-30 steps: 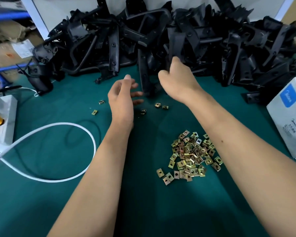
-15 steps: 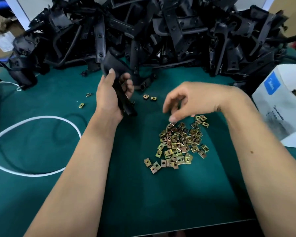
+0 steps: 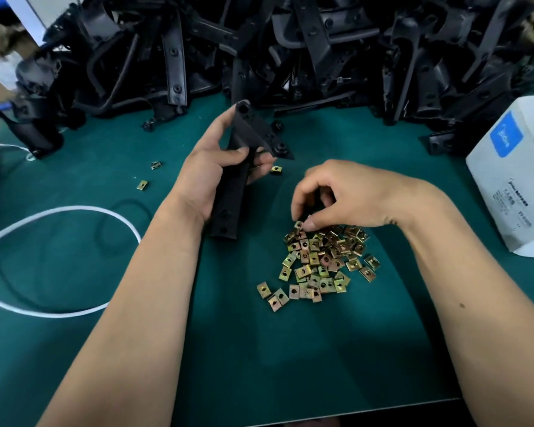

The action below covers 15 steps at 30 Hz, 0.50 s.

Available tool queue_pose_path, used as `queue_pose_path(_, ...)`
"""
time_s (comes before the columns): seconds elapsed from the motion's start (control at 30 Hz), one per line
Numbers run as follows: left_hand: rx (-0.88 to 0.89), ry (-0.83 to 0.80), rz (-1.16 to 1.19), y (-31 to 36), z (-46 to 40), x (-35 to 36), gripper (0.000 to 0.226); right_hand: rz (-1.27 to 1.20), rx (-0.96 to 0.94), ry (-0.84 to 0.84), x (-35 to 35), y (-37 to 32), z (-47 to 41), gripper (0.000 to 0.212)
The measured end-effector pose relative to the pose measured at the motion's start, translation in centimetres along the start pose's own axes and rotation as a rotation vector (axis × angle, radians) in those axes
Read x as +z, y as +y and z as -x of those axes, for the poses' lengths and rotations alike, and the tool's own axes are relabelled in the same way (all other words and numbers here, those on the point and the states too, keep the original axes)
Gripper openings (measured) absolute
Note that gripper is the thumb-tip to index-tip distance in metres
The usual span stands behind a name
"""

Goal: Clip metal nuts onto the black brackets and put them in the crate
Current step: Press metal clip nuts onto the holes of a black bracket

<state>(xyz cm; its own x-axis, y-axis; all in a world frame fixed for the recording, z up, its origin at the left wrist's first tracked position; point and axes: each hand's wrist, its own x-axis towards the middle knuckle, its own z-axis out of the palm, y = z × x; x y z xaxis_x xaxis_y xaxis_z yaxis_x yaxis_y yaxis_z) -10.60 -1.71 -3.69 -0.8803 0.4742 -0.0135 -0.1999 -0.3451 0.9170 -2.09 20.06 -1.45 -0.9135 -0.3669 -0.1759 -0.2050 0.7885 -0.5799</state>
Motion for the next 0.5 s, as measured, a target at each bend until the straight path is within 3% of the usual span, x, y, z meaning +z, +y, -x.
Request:
queue_pose_path(0.2,-0.056,-0.004,0.056,0.12,0.52,0.43,0.042,-0.050,-0.035,0.185,0.65,0.31,-0.33,0.016)
queue_pose_path(0.3,-0.034,-0.028,0.087,0.12,0.54,0.42,0.022,-0.297,-0.096,0.356,0.99,0.19,-0.62,0.015)
queue_pose_path(0.5,-0.067,-0.118,0.110,-0.15,0.69,0.05,0.032,-0.792,-0.072,0.601,0.77,0.45,-0.84,0.017)
